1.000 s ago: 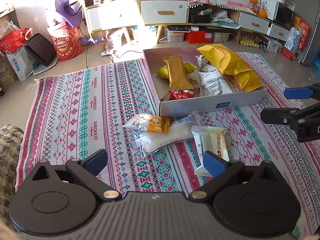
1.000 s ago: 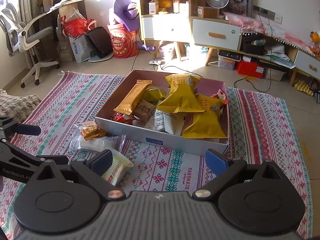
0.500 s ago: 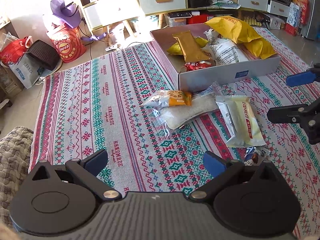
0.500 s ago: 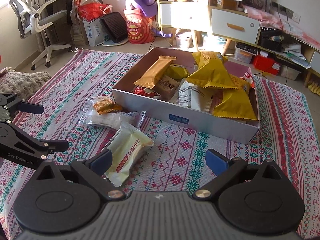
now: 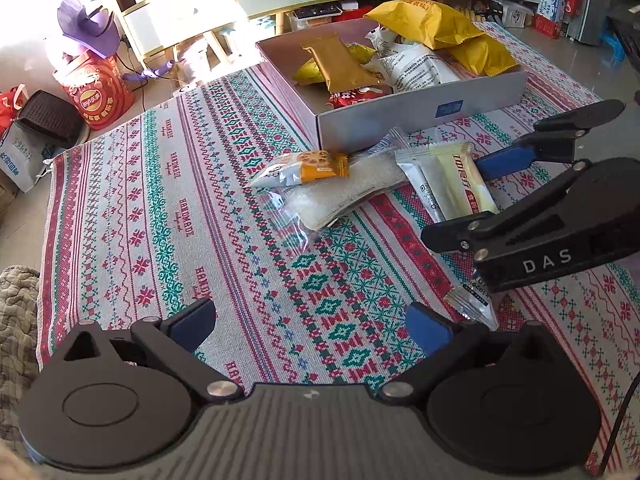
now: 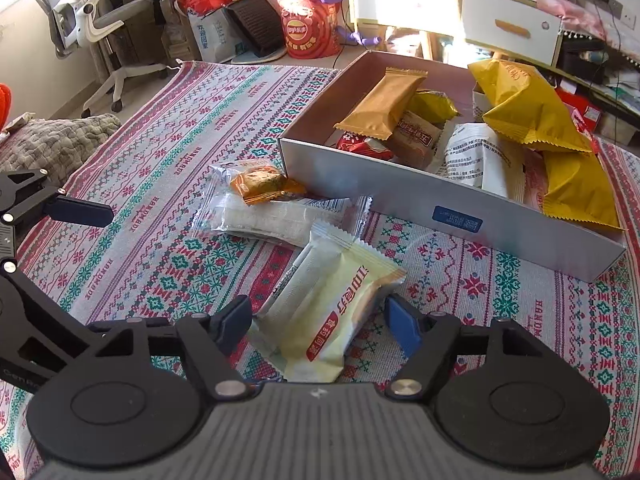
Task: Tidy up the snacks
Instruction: 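Grasp the white printed packet with the right tool while the left tool grasps the small silver packet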
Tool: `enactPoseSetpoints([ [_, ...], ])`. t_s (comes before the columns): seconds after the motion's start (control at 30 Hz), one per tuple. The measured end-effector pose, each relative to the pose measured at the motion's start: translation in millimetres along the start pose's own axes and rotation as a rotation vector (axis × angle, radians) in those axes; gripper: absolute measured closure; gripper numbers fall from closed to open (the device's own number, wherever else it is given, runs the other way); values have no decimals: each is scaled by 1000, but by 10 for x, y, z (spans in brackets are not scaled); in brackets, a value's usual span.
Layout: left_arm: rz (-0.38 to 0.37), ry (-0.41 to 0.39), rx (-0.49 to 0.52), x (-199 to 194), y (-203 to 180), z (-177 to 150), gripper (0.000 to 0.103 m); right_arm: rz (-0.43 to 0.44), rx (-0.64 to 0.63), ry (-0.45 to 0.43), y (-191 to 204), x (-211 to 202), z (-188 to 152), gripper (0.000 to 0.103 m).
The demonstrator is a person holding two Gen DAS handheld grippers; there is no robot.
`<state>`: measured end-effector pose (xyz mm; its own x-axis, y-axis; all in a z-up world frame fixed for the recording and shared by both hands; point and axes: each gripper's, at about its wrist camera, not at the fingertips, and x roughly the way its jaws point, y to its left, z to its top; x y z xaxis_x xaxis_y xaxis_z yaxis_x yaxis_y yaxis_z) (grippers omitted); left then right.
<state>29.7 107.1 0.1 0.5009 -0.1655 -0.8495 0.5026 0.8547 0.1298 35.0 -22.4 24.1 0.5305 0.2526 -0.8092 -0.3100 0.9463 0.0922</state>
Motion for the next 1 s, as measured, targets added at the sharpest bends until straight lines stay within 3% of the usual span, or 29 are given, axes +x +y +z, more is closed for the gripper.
enactPoseSetpoints([
  [0.03, -6, 2, 9, 0, -22, -5, 0, -6, -7, -1, -5, -12, -2, 38],
  [0.1, -23, 3, 33, -5, -87, -11, 0, -10, -9, 2, -36, -46, -1, 53],
  [0.17, -34, -3, 44, -15, -133, -10, 0, -6, 2, 11, -104, -53, 8, 58],
  [0.57, -167, -69, 116, -1, -498, 55, 5, 7, 24, 54, -339, -207, -34, 63],
  [0.67, -197, -65, 144, 4, -565, 57, 13, 17, 43, 78, -423, -226, -60, 63],
  [0.77, -221, -41, 160, 31, -623, 70, 27, 24, 58, 101, -484, -245, -98, 63],
  [0.83, -233, -33, 152, 44, -637, 79, 38, 28, 65, 112, -533, -258, -122, 63],
  [1.0, -244, -23, 102, 62, -653, 95, 54, -1, 93, 115, -619, -281, -162, 57],
])
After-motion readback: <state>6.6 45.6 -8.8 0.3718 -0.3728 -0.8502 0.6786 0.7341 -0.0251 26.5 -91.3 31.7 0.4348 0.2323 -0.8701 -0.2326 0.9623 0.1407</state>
